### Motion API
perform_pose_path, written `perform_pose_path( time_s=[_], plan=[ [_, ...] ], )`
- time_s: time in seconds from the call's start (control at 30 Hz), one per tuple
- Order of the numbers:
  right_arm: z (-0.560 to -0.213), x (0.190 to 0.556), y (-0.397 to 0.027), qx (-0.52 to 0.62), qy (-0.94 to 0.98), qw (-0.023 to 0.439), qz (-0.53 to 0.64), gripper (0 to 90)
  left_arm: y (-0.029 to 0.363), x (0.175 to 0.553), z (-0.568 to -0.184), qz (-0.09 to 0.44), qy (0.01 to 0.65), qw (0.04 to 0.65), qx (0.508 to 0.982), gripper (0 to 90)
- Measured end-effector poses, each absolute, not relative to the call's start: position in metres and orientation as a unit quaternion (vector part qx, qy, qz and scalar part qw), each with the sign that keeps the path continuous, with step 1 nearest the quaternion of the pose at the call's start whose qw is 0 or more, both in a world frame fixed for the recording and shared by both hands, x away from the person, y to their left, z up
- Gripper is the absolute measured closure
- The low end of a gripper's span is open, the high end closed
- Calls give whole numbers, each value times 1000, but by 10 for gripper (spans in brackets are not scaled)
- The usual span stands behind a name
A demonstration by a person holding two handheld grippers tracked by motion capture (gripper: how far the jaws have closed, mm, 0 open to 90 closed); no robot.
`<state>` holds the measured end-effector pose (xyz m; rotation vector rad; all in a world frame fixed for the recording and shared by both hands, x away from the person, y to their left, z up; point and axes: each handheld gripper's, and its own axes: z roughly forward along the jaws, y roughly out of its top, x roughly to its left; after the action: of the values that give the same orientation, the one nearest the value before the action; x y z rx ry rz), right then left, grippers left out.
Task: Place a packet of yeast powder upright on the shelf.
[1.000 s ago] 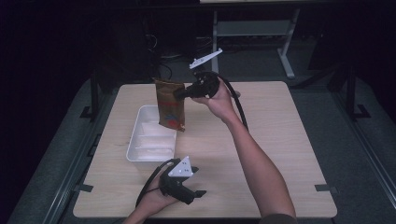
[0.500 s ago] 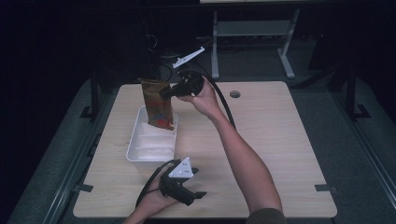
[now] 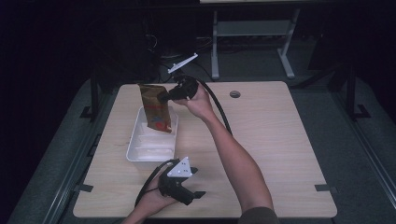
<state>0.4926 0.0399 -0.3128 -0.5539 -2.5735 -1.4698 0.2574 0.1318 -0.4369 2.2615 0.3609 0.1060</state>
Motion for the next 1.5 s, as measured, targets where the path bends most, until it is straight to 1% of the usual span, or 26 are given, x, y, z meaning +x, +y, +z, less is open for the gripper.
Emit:
perform_pose_path(
  time_s=[0.67, 1.5],
  plan=[
    [-337, 501, 50, -198, -848, 82, -485, 884, 135, 260, -437, 40, 149, 416, 896, 186],
    [-362, 505, 50, -213, -848, 105, -474, 877, 135, 260, -437, 42, 146, 414, 898, 187]
  ],
)
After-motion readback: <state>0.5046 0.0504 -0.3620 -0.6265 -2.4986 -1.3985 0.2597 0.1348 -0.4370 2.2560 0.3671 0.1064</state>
